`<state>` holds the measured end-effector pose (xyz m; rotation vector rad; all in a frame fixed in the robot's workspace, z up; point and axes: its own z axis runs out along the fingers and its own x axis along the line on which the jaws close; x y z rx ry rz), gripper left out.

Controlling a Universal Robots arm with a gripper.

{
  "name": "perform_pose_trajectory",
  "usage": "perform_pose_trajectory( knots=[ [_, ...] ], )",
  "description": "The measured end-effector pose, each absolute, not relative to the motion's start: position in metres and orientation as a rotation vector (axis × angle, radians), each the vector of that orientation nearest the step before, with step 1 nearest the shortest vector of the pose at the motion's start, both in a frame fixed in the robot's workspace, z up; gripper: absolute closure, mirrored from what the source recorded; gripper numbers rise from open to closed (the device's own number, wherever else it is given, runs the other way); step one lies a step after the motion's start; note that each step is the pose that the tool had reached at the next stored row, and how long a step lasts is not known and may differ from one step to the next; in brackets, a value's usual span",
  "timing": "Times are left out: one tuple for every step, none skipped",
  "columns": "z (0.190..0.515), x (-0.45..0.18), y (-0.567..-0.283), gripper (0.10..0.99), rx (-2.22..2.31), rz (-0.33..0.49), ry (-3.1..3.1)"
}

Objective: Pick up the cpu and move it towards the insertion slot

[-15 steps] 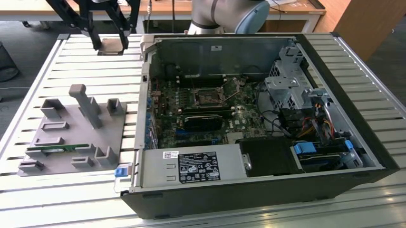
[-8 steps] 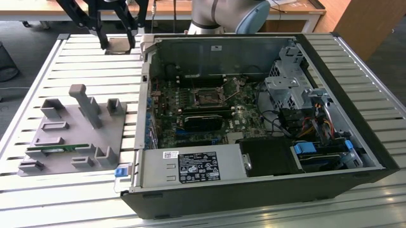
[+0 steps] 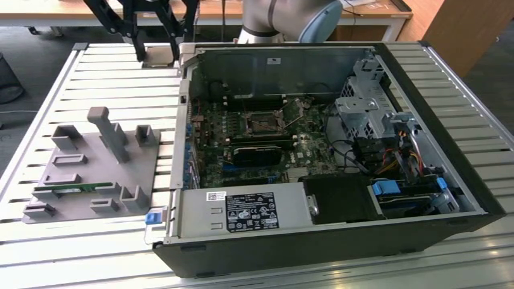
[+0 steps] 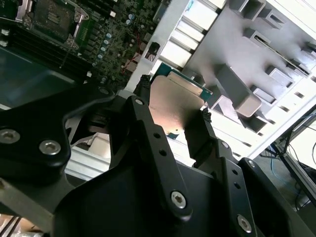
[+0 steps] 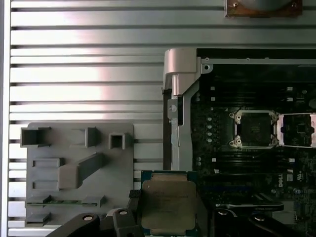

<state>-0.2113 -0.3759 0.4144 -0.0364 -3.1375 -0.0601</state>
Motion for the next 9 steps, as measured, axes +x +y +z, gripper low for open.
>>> perform_pose_trajectory(
  knots=[
    [0.414,-0.21,-0.376,0.557,-0.036,-0.06,-3.137],
    [0.414,-0.208,-0.375,0.557,-0.036,-0.06,-3.138],
    [0.414,-0.207,-0.375,0.557,-0.036,-0.06,-3.137],
    [0.414,-0.205,-0.375,0.557,-0.036,-0.06,-3.138],
    [0.414,-0.204,-0.374,0.557,-0.036,-0.06,-3.138],
    [0.414,-0.203,-0.374,0.557,-0.036,-0.06,-3.137],
    [0.414,-0.202,-0.374,0.557,-0.036,-0.06,-3.137],
    [0.414,-0.2,-0.373,0.557,-0.036,-0.06,-3.137],
    [0.414,-0.199,-0.373,0.557,-0.036,-0.06,-3.137]
  ],
)
